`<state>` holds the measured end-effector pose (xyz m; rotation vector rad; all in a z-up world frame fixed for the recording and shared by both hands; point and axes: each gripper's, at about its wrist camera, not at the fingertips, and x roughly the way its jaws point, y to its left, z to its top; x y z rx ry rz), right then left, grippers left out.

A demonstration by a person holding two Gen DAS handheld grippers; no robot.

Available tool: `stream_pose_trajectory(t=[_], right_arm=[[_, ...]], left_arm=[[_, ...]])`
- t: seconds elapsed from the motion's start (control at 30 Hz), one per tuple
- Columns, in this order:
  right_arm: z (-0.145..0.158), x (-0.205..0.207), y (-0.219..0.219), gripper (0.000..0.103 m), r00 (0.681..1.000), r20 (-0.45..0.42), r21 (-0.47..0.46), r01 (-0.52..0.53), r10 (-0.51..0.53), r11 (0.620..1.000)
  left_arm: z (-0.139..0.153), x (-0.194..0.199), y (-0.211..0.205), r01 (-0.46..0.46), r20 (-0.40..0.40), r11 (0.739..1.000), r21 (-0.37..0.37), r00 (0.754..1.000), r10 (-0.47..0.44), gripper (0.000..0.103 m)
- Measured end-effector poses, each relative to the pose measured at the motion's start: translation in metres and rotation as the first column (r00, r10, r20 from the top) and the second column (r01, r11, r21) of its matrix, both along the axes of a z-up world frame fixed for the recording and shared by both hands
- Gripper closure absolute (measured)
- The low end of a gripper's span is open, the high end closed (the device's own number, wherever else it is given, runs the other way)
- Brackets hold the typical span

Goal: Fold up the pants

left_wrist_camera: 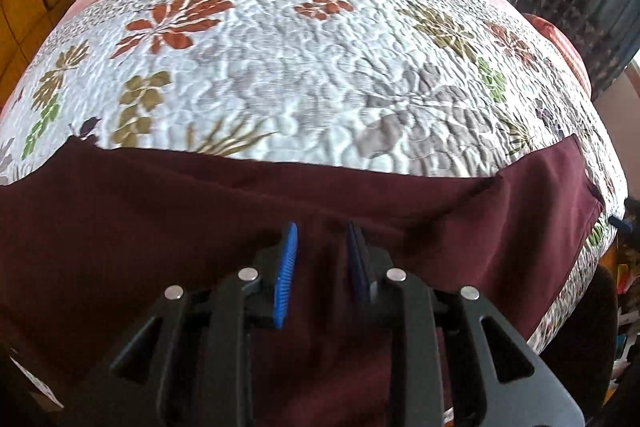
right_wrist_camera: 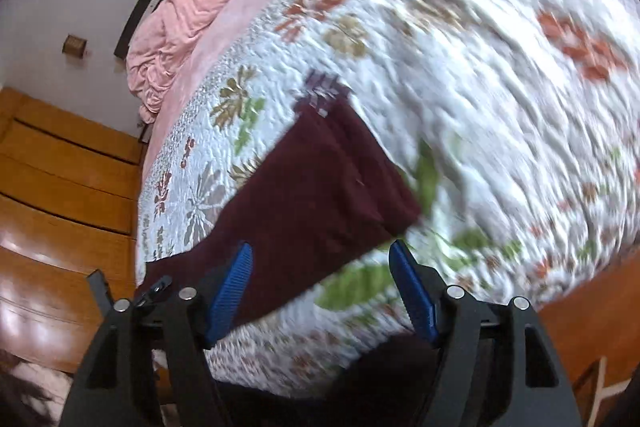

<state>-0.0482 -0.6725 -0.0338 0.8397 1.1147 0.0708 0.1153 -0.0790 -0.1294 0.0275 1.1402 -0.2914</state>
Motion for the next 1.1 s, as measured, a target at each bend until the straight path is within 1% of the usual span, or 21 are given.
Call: stream_pose_trajectory(t=[0.07, 0.13, 0.17, 0.23, 0.27, 0.33, 0.43, 0.53, 0.57, 0.63, 0.7, 0.73, 0.8, 0.93, 1.0, 1.03, 1.07, 1.1], right_arm=[[-0.014, -0.007, -0.005, 0.031, 1.000, 0.006, 0.032, -0.009, 0.009, 0.999], [-0.019, -0.009, 0.002, 0.031, 1.000, 0.030, 0.069, -0.008, 0.006, 0.998], [-0.022, -0.007, 0.004, 0.031, 0.999, 0.041, 0.092, -0.011, 0.007, 0.996], [-0.027, -0.001, 0.011, 0.031, 0.999, 0.044, 0.104, -0.004, -0.001, 0.995], [-0.026, -0.002, 0.012, 0.031, 0.999, 0.046, 0.106, 0.000, -0.005, 0.994], [-0.034, 0.003, 0.007, 0.031, 0.998, 0.048, 0.137, 0.024, -0.031, 0.990], [-0.041, 0.010, 0.006, 0.030, 0.996, 0.066, 0.167, 0.048, -0.060, 0.985], [-0.040, 0.009, 0.007, 0.029, 0.993, 0.090, 0.172, 0.057, -0.074, 0.983], [-0.040, 0.009, 0.008, 0.030, 0.992, 0.102, 0.175, 0.060, -0.079, 0.983], [-0.040, 0.010, 0.010, 0.038, 0.990, 0.118, 0.164, 0.058, -0.078, 0.985], [-0.039, 0.013, 0.010, 0.043, 0.989, 0.124, 0.170, 0.060, -0.082, 0.984], [-0.038, 0.014, 0.010, 0.044, 0.987, 0.134, 0.181, 0.060, -0.085, 0.982], [-0.035, 0.017, 0.011, 0.044, 0.984, 0.156, 0.200, 0.058, -0.090, 0.978], [-0.045, 0.035, 0.022, 0.039, 0.996, 0.068, 0.134, 0.041, -0.050, 0.990], [-0.047, 0.044, 0.028, 0.039, 0.999, 0.047, 0.096, 0.020, -0.025, 0.995], [-0.046, 0.049, 0.032, 0.044, 0.999, 0.049, 0.075, 0.005, -0.008, 0.997], [-0.044, 0.054, 0.037, 0.054, 0.998, 0.052, 0.057, -0.023, 0.020, 0.998], [-0.044, 0.059, 0.042, 0.081, 0.998, 0.045, 0.055, -0.051, 0.049, 0.997]], left_arm=[[-0.001, 0.003, -0.009, -0.001, -0.003, 1.000, 0.004, 1.000, 0.001, 0.076], [-0.002, 0.005, -0.015, -0.013, -0.007, 1.000, -0.001, 1.000, 0.013, 0.071], [-0.004, 0.005, -0.017, -0.018, -0.012, 1.000, -0.001, 1.000, 0.018, 0.070], [-0.009, 0.005, -0.020, -0.023, -0.028, 1.000, 0.003, 0.999, 0.024, 0.070], [-0.012, 0.005, -0.021, -0.026, -0.032, 1.000, 0.009, 0.999, 0.026, 0.070], [-0.014, 0.003, -0.022, -0.030, -0.026, 1.000, 0.011, 0.999, 0.030, 0.070], [-0.014, 0.001, -0.019, -0.046, -0.027, 0.999, -0.009, 0.999, 0.046, 0.069], [-0.015, 0.001, -0.018, -0.060, -0.022, 0.998, -0.023, 0.998, 0.060, 0.068], [-0.015, 0.000, -0.019, -0.061, -0.017, 0.998, -0.022, 0.998, 0.061, 0.067], [-0.014, -0.002, -0.021, -0.057, -0.007, 0.998, -0.016, 0.998, 0.057, 0.066], [-0.014, -0.002, -0.023, -0.053, 0.004, 0.999, -0.004, 0.999, 0.053, 0.065], [-0.013, -0.003, -0.023, -0.053, 0.008, 0.999, -0.003, 0.999, 0.053, 0.065], [-0.012, -0.003, -0.023, -0.053, 0.011, 0.999, -0.004, 0.999, 0.053, 0.065], [-0.012, -0.003, -0.023, -0.052, 0.014, 0.999, -0.004, 0.999, 0.052, 0.065], [-0.013, -0.003, -0.022, -0.057, 0.014, 0.998, -0.011, 0.998, 0.057, 0.064], [-0.013, -0.003, -0.022, -0.059, 0.013, 0.998, -0.012, 0.998, 0.060, 0.063], [-0.013, -0.003, -0.022, -0.059, 0.013, 0.998, -0.012, 0.998, 0.059, 0.063], [-0.012, -0.003, -0.022, -0.057, 0.015, 0.998, -0.011, 0.998, 0.058, 0.063]])
